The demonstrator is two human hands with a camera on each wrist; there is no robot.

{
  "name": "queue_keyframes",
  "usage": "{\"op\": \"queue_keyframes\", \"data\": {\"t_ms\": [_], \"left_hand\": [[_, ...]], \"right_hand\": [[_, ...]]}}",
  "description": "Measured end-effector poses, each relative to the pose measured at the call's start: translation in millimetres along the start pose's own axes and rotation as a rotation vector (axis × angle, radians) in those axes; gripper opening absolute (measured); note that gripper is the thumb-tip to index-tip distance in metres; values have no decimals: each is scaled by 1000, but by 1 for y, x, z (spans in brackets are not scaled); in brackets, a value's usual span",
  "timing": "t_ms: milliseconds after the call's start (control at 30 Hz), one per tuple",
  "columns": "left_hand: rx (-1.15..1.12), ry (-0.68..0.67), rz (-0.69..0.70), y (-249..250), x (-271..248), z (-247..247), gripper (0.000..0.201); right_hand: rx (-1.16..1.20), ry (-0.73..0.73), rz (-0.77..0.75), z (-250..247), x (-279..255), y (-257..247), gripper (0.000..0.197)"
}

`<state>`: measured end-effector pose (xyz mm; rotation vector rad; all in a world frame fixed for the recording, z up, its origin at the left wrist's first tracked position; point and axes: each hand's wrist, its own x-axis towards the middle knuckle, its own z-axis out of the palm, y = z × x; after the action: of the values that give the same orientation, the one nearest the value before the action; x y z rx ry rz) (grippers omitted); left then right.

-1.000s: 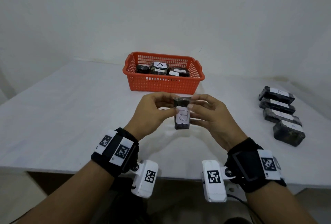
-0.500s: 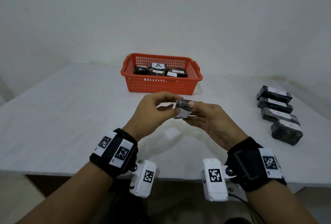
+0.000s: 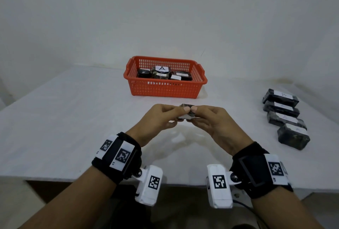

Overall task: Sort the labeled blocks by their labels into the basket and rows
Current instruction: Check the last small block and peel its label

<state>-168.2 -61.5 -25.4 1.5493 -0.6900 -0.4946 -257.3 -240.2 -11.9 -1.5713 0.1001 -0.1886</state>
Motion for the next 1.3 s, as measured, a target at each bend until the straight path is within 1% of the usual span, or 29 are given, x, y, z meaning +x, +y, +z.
{"op": "queue_keyframes", "data": {"t_ms": [67,167,200,267,367,467,533,600,667,700,767,800,833,867,900,967,1000,1067,1133,1233,1300], "left_hand": [[-35,-5,-5,-1,-1,0,45],[-6,63,10,1,1,-1,40],[7,68,12,1,2,-2,37],[16,45,8,3,2,-5,36],[6,-12,-13,3,1,-6,45],[21,37,-40,4,1,-5,45],[75,63,-56,6,2,-5,39],[146,80,-72,8,3,-6,37],[219,91,-103,10,5,-5,42],[244,96,-121,11,6,-5,47],[243,123,-152,11,9,-5,63],[233,144,-158,12,11,-6,70],[223,168,-156,13,13,-7,72],[206,192,-152,13,16,-9,69],[178,218,-147,13,20,-11,61],[86,271,-134,15,28,-16,44],[33,295,-131,15,33,-18,41],[-80,331,-122,16,43,-23,40],[-146,341,-110,19,56,-30,36],[-114,350,-89,26,87,-40,17],[-45,378,-91,33,111,-45,12]], "right_hand": [[8,2,2,-1,0,-1,32],[7,-41,16,-1,-1,0,38],[8,-42,20,-1,-1,1,37],[13,-27,19,1,-1,0,32],[9,-10,34,1,1,-2,29],[-40,-56,81,-1,1,-2,32],[-107,-76,101,-1,1,-3,29],[-220,-96,63,-2,1,-6,29],[-358,-98,-9,-1,2,-13,29],[-426,-88,-54,0,3,-16,28],[-558,-49,-161,3,7,-19,19],[-603,-14,-211,3,11,-19,14],[-624,34,-242,2,16,-18,11],[-623,87,-248,0,22,-17,10],[-600,136,-232,-2,28,-17,11],[-491,201,-162,-6,40,-17,11],[-414,224,-122,-6,45,-17,10],[-267,266,-75,-6,55,-18,11],[-184,312,-49,-5,68,-19,13],[-143,339,-7,-7,95,-24,14],[-143,346,11,-9,116,-30,13]]}}
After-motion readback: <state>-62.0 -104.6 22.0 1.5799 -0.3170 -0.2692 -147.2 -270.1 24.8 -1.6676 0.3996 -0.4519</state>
